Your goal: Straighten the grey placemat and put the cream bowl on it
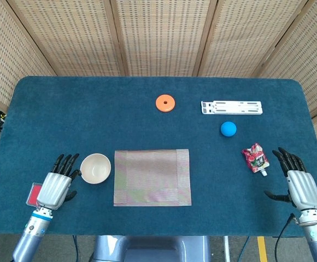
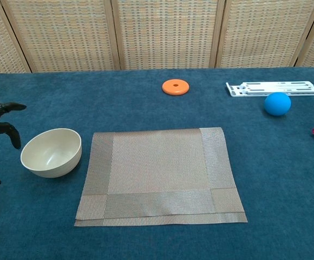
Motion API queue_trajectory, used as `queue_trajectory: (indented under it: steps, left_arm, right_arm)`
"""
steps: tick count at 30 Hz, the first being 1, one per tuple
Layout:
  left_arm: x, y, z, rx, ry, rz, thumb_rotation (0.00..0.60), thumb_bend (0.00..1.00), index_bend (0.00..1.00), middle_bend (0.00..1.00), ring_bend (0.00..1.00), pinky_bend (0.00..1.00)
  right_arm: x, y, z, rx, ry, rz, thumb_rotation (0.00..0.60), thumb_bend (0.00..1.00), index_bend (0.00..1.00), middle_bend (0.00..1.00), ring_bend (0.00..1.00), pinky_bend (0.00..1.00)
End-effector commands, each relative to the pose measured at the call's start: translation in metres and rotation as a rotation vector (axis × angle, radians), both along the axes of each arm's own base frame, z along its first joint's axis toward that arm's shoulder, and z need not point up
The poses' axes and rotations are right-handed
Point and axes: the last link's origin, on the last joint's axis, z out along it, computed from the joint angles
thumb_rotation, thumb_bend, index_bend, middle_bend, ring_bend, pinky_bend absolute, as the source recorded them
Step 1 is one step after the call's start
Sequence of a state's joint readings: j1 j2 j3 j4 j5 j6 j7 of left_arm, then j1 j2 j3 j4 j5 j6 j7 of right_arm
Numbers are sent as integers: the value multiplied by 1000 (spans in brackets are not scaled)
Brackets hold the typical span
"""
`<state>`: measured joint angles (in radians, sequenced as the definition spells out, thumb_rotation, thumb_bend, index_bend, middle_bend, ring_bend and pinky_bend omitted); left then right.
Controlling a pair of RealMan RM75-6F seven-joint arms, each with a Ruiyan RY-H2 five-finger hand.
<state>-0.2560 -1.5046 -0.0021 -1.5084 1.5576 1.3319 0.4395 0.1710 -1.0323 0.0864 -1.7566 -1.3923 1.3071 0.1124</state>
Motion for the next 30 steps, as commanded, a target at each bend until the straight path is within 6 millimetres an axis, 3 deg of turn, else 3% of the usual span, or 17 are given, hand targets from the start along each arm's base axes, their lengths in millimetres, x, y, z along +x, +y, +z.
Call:
queue_trajectory:
  steps: [1,8,13,17,21,27,30]
  left_arm:
    - [5,8,-13,-28,13,-6,600,187,400,0,0,0]
    - [18,24,-42,-86,27,-8,600,204,428,0,0,0]
    - [20,27,-50,-104,37,-2,600,318,475,0,0,0]
    - [22,32,-60,-111,41,2,600,408,572,0,0,0]
    - [20,34,-59,-95,36,2,600,469,688,0,0,0]
    - [12,40,-44,-49,26,17,600,476,706,0,0,0]
    - [3,46,-26,1,27,31,600,476,706,0,0,0]
  right_arm:
    - [0,0,1,-1,-2,0,600,59,0,0,0,0]
    - [-1,-1,4,-5,-16,-2,600,59,0,0,0,0]
    - [-1,-1,5,-7,-21,-3,600,59,0,0,0,0]
    - [-1,-1,7,-10,-28,-4,600,59,0,0,0,0]
    - [-2,-1,8,-11,-32,-6,600,59,0,0,0,0]
    - [-3,-1,8,-9,-34,-8,600,59,0,0,0,0]
    - [-3,-2,9,-12,-36,-9,600,59,0,0,0,0]
